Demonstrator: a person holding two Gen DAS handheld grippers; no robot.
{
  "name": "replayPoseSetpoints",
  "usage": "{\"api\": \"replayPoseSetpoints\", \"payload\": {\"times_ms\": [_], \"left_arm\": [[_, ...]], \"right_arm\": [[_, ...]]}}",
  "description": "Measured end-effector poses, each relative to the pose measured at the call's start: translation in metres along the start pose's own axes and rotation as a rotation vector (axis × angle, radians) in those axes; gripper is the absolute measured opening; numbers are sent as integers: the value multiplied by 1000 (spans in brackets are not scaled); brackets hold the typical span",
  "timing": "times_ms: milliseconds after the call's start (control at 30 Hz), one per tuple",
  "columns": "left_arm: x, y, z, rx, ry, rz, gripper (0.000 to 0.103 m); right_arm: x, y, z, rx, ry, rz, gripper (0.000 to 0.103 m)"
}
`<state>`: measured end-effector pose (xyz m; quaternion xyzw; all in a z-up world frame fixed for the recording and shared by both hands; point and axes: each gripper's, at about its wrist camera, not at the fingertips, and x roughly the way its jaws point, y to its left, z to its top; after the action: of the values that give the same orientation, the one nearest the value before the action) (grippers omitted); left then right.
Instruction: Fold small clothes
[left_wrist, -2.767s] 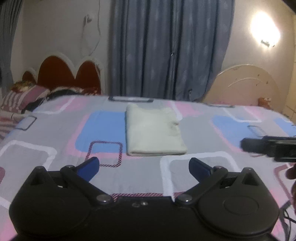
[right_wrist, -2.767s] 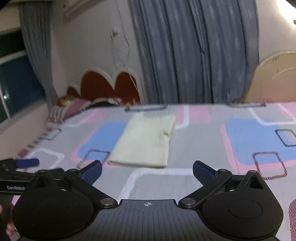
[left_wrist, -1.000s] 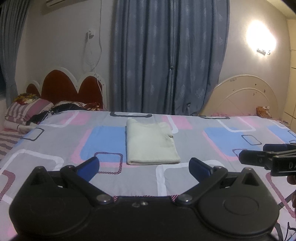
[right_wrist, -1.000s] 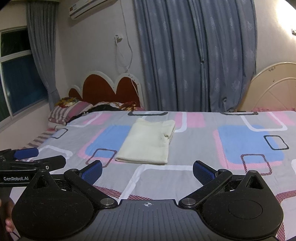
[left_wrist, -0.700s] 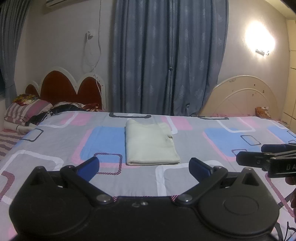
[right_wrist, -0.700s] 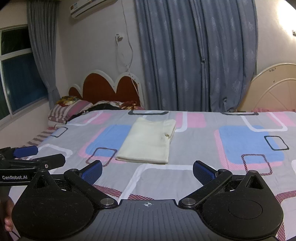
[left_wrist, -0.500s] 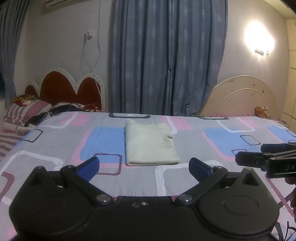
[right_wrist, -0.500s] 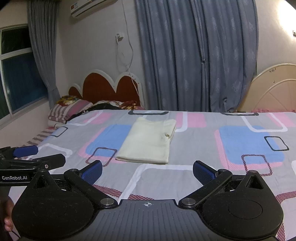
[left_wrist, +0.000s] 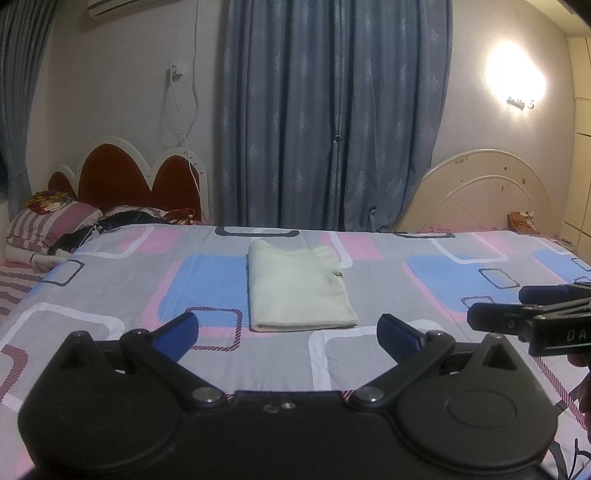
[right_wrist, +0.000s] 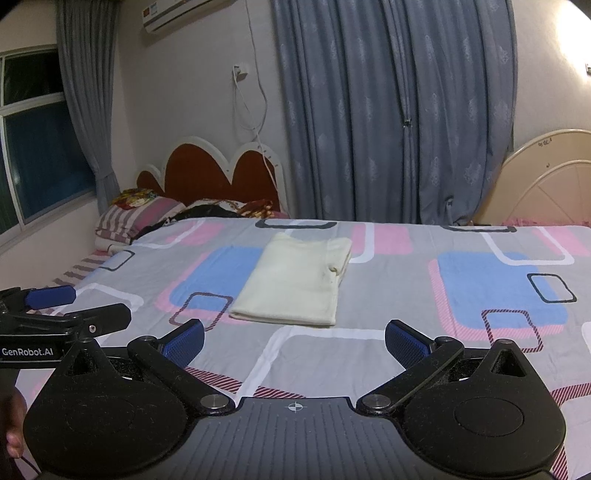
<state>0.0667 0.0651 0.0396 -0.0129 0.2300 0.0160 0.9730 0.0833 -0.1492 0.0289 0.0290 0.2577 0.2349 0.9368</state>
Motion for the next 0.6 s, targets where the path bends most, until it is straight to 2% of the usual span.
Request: {"api": "replayPoseSetpoints", "payload": {"times_ms": [467,600], "left_arm": [[1,2,0,9,-10,1,103],[-1,5,2,9,-34,-8,100]], "right_arm": [[1,-4,0,-1,1,-1,103],[1,-4,1,-1,0,-2,103]]}}
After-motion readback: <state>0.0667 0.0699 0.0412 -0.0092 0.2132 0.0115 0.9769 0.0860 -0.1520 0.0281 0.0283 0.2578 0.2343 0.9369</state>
